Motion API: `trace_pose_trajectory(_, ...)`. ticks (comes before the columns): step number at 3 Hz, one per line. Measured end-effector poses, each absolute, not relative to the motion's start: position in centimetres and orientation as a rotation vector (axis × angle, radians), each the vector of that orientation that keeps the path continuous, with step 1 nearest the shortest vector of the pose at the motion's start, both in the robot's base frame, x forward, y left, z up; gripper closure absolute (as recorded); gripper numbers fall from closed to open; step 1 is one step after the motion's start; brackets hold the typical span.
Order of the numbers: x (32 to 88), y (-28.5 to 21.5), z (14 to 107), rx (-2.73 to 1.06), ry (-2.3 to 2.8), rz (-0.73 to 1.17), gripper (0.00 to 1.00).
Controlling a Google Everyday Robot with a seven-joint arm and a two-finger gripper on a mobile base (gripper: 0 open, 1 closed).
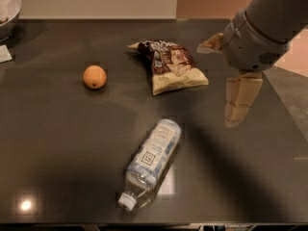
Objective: Move blue plastic bottle near orange
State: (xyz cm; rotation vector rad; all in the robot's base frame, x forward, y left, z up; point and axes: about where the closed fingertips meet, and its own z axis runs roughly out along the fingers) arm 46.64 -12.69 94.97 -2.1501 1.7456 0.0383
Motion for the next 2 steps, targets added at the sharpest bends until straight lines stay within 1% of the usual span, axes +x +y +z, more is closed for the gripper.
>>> trace_pose_trajectory(2,45.7,-8.1,93.2,-2.362,1.445,0.092,0.00)
